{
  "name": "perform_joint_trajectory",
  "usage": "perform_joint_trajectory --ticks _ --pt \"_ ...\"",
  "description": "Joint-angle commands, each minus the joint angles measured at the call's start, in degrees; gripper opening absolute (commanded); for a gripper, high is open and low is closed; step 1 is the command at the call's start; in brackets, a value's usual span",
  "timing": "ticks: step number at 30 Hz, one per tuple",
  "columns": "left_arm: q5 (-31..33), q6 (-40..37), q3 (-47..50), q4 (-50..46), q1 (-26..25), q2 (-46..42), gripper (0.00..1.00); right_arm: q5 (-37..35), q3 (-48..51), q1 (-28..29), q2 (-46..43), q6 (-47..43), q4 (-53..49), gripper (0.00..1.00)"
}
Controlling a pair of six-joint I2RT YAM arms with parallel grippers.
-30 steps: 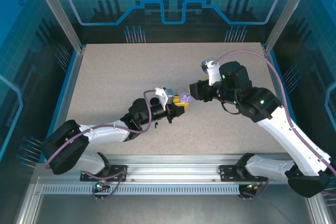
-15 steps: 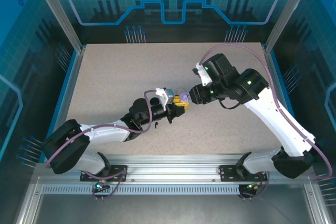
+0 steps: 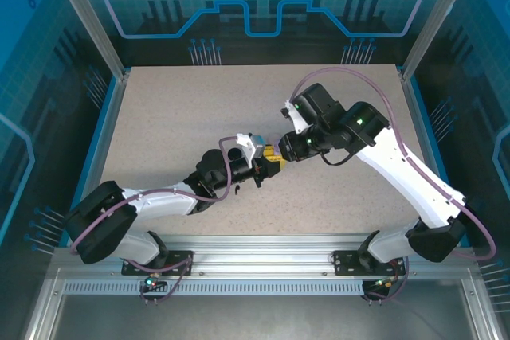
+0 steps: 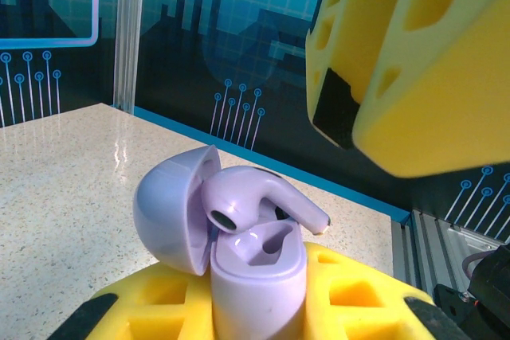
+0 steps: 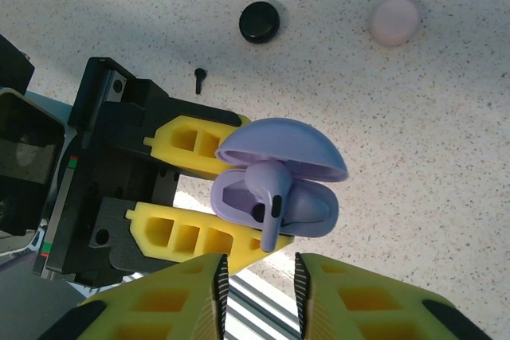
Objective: Insert the wireless bluetooth earbuds into the charging case
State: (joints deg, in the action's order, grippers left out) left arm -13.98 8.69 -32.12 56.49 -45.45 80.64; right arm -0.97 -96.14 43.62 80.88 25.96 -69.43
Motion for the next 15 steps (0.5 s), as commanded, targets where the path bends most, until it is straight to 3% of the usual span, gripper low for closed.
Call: perform_joint_trajectory --ticks 1,15 --pt "0.00 -1.30 -1.28 2.93 -0.16 0.57 0.03 0.90 -1.30 1.20 0.70 1.57 -0.27 0.30" --pt "-0.06 -1.20 -1.19 2.76 -0.19 0.31 0.03 -0.86 -0.44 1.57 2.16 2.02 0.79 0.28"
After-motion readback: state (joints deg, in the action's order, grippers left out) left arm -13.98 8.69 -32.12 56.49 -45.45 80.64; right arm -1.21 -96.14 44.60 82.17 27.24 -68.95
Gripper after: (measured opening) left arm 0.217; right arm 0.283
